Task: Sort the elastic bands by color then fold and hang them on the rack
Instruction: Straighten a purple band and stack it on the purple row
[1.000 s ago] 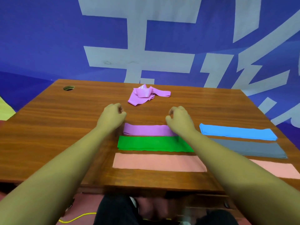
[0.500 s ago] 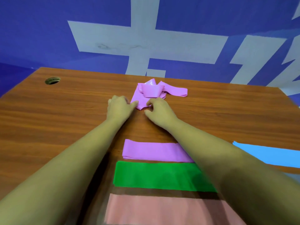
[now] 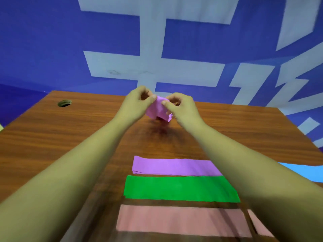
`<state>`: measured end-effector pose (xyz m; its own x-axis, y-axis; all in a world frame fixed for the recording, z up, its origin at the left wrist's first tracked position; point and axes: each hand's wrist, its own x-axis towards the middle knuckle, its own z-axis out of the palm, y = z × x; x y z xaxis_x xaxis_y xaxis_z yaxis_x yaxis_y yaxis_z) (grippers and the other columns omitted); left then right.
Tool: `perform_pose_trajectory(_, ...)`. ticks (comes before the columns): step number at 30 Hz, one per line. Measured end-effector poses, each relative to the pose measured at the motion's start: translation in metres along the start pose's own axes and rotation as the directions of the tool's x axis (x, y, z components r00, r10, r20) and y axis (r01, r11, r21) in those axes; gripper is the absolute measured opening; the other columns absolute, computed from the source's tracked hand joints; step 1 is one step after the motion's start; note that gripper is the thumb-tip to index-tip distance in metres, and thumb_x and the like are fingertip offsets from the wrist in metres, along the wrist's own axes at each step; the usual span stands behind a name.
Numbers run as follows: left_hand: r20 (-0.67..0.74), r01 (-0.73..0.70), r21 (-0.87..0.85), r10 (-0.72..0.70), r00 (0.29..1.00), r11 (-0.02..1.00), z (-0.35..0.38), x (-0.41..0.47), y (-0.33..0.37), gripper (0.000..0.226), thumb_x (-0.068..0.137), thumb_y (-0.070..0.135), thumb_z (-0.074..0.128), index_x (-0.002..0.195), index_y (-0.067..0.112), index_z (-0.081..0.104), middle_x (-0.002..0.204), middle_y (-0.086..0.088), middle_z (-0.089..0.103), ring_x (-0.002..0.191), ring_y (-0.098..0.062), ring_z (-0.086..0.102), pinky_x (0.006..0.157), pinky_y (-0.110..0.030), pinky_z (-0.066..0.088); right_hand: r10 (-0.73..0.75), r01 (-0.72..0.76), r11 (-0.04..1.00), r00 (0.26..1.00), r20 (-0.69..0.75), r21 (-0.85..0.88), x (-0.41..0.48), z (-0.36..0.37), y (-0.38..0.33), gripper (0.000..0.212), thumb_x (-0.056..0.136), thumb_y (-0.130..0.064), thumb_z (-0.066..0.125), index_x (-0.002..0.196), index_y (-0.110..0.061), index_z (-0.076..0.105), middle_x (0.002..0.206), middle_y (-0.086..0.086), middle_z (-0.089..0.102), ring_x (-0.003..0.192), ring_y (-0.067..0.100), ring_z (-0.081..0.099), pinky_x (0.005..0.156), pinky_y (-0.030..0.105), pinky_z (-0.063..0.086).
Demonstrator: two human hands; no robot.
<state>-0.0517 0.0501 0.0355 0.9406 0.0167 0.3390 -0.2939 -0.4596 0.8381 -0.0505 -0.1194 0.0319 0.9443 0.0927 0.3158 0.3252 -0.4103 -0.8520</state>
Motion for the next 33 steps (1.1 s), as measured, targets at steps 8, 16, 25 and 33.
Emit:
perform_pose_trajectory(8,0.053,-0.068,-0.179,0.078,0.996,0.982,-0.01,-0.031,0.066,0.02,0.086,0.025,0.071,0.1,0.012,0.063,0.098,-0.005,0.072,0.091,-0.017,0.066,0.084,-0.029,0.051,-0.089,0.096,0.992,0.992,-0.095,0.079,-0.013,-0.055,-0.088,0.006,0.088,-0.009,0.063,0.085,-0.012,0.067,0.076,0.004,0.067,0.063,0.015,0.066,0.062,0.038,0.056)
perform_pose_trajectory(16,0.2,-0.005,-0.234,0.053,0.978,0.972,-0.011,-0.066,0.092,0.018,0.092,0.019,0.066,0.103,0.006,0.071,0.09,-0.001,0.071,0.076,-0.007,0.06,0.072,-0.025,0.049,-0.046,0.094,0.976,0.971,-0.233,0.197,-0.034,-0.098,-0.142,0.005,0.088,-0.007,0.061,0.088,-0.007,0.066,0.073,0.005,0.064,0.054,0.012,0.059,0.047,0.023,0.048)
perform_pose_trajectory(25,0.427,0.052,-0.217,0.047,0.903,0.975,0.001,-0.116,0.092,0.022,0.09,0.016,0.068,0.112,0.014,0.072,0.111,-0.003,0.074,0.099,-0.01,0.065,0.096,-0.036,0.05,0.023,0.03,0.984,0.956,-0.293,0.176,-0.057,-0.132,-0.149,0.011,0.083,-0.006,0.058,0.086,-0.006,0.068,0.073,0.004,0.063,0.057,0.016,0.053,0.046,0.023,0.043)
perform_pose_trajectory(33,0.13,-0.021,-0.426,0.084,0.988,0.905,-0.01,-0.12,0.126,0.027,0.089,0.003,0.066,0.111,0.013,0.055,0.085,0.002,0.074,0.078,-0.007,0.065,0.071,-0.016,0.049,0.21,-0.225,0.974,0.935,-0.285,-0.022,-0.068,-0.146,-0.103,0.011,0.076,-0.011,0.06,0.065,-0.011,0.057,0.06,0.01,0.051,0.058,0.022,0.051,0.051,0.028,0.038)
